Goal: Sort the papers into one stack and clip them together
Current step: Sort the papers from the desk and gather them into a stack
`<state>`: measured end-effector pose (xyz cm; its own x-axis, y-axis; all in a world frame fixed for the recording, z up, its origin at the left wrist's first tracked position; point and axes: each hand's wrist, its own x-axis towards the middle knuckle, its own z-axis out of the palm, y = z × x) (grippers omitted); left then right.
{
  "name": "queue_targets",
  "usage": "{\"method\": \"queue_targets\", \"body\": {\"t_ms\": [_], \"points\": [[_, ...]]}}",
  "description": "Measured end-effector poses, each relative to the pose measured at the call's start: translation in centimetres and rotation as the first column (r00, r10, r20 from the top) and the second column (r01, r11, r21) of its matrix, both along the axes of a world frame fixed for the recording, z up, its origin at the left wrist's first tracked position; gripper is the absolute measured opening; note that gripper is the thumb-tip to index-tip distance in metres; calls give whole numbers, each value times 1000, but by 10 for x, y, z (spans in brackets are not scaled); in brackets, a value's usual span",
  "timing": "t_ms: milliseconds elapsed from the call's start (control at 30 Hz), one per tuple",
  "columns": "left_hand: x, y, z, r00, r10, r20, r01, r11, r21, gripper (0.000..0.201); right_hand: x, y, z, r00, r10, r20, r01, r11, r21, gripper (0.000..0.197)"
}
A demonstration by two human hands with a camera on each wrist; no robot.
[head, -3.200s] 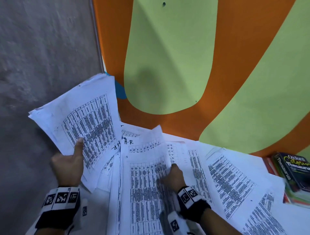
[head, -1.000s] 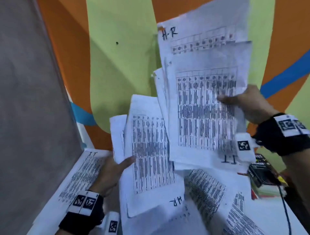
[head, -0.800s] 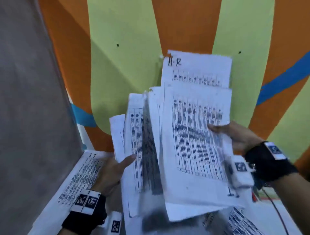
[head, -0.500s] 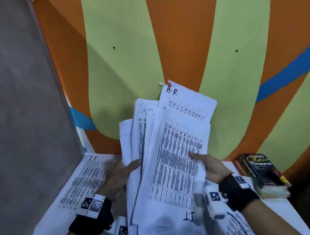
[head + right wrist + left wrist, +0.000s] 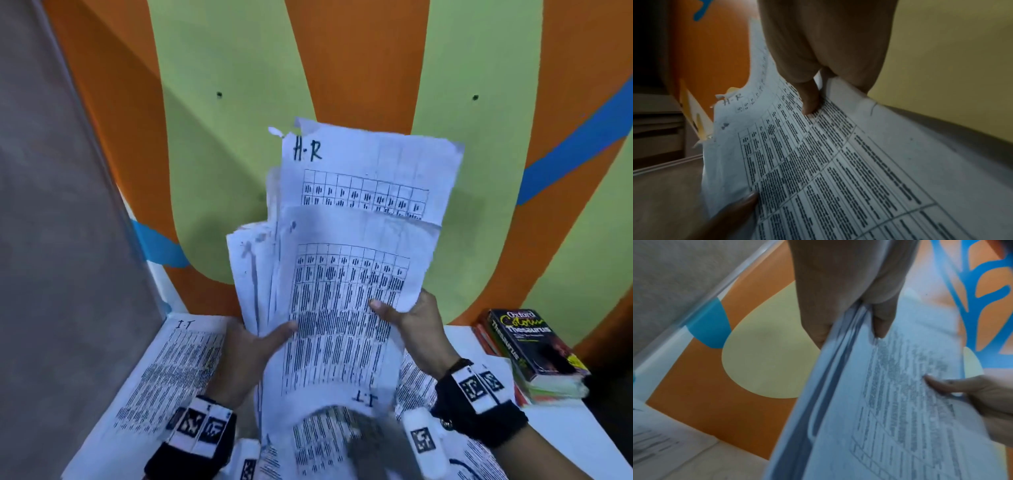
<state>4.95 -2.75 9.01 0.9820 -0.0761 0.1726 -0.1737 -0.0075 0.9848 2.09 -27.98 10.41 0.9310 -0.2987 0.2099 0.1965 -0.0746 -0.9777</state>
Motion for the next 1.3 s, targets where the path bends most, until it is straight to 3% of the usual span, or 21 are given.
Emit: {"method": "queue_targets", "body": {"t_ms": [100,233,333,367,467,567,700,800,900,933,1033,1100,1200,1300], "points": [[7,0,-7,1000,21,0,-21,1000,18,74,-6,-3,3,1000,13,16,-11,997,-74,72],[2,-3,-16,996,-90,-25,90,996,15,60,-18,-8,-14,996,54,-67,-58,996,-71,82],[1,-7,-22,996,-92,-8,93,995,23,58,-22,-8,-29,996,51,-76,-55,997,-52,70],[2,-8,-22,997,-72,-5,72,997,23,52,-22,-6,-31,996,44,-72,-48,997,-58,61],[1,-13,-15,999,12,46,-13,1000,18,13,-19,3,-28,999,15,-29,-18,993,-114,53],[2,-13,-9,995,48,84,-46,999,-17,8,-21,9,-12,999,25,41,-18,986,-164,51],[7,-8,-7,998,4,68,1,997,-73,59,-19,0,-6,997,43,62,-40,998,-58,62],[7,-9,0,992,15,121,-9,998,-54,61,-15,-5,-8,999,-1,48,4,998,-69,49],[5,-11,14,978,4,210,7,999,-53,40,-15,-6,-1,996,-25,84,34,994,-101,36],[4,-11,20,975,-14,223,27,998,-55,43,-15,-7,1,995,-18,94,26,996,-90,36],[0,-11,34,949,-29,314,29,1000,5,85,-15,-12,3,995,19,96,-13,998,-64,39],[-2,-6,45,875,-96,475,49,993,112,93,-16,-15,1,995,14,96,-8,998,-65,38],[-1,1,68,764,-249,595,87,954,288,70,-16,-15,-1,996,10,93,-3,997,-79,36],[3,2,85,713,-404,573,147,885,442,29,-15,-15,-2,996,-12,92,20,996,-86,34]]}}
